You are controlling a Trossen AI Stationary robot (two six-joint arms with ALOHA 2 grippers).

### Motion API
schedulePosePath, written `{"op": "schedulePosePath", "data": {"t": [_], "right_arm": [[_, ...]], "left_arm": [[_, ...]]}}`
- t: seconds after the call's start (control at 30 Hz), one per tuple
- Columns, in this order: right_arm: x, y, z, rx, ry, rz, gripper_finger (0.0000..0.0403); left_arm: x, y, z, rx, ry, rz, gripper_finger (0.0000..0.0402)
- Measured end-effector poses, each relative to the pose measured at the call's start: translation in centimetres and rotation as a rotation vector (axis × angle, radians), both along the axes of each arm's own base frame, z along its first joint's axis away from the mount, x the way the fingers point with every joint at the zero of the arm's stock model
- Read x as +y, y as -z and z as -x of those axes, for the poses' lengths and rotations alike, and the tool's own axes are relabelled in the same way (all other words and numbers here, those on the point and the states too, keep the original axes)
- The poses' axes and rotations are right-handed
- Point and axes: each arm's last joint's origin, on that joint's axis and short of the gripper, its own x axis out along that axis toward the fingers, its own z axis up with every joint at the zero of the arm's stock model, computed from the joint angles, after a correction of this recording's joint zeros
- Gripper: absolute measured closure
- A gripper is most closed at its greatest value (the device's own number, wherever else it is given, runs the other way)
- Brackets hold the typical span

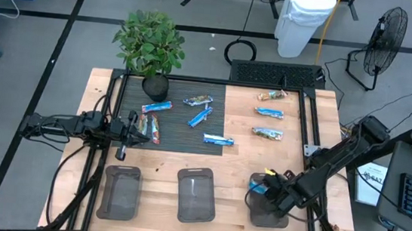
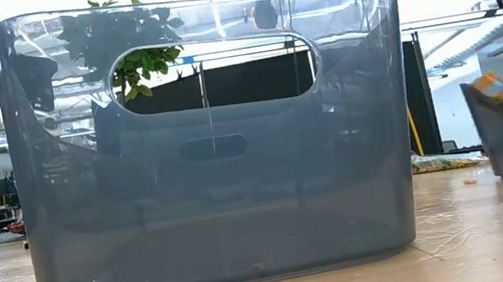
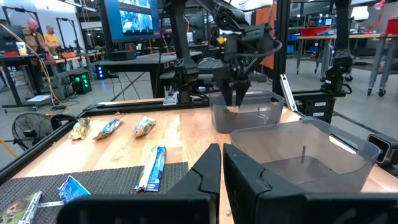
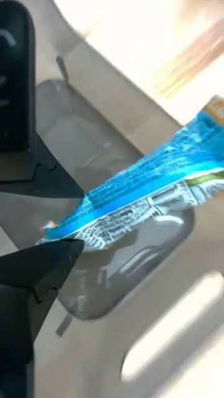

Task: Pick and place Granola Bars by type
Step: Put the yellow granola bar into the right black bin

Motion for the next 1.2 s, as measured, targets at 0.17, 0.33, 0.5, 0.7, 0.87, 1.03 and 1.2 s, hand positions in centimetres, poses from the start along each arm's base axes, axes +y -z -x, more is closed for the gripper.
{"op": "schedulePosePath", "data": {"t": [0.17, 0.33, 0.5, 0.7, 0.87, 1.03, 1.2], "right_arm": [[-0.6, -1.6, 0.3, -0.104, -0.028, 0.010, 0.0297], [-0.9, -2.4, 0.6, -0.143, -0.043, -0.004, 0.0300], [-1.0, -2.5, 0.6, -0.161, -0.080, 0.029, 0.0300], [-1.6, -3.1, 0.0, -0.289, -0.226, 0.264, 0.0301], [-3.2, -4.3, -0.9, -0.425, -0.226, 0.614, 0.0301], [-5.4, -4.6, -2.2, -0.369, -0.210, 0.829, 0.0300], [-9.2, -4.2, -4.2, -0.216, -0.241, 0.683, 0.0276]], "left_arm": [[0.0, 0.0, 0.0, 0.000, 0.000, 0.000, 0.0376], [0.0, 0.0, 0.0, 0.000, 0.000, 0.000, 0.0376], [0.0, 0.0, 0.0, 0.000, 0.000, 0.000, 0.0376], [0.0, 0.0, 0.0, 0.000, 0.000, 0.000, 0.0376], [0.0, 0.0, 0.0, 0.000, 0.000, 0.000, 0.0376], [0.0, 0.0, 0.0, 0.000, 0.000, 0.000, 0.0376], [0.0, 0.0, 0.0, 0.000, 0.000, 0.000, 0.0376]]}}
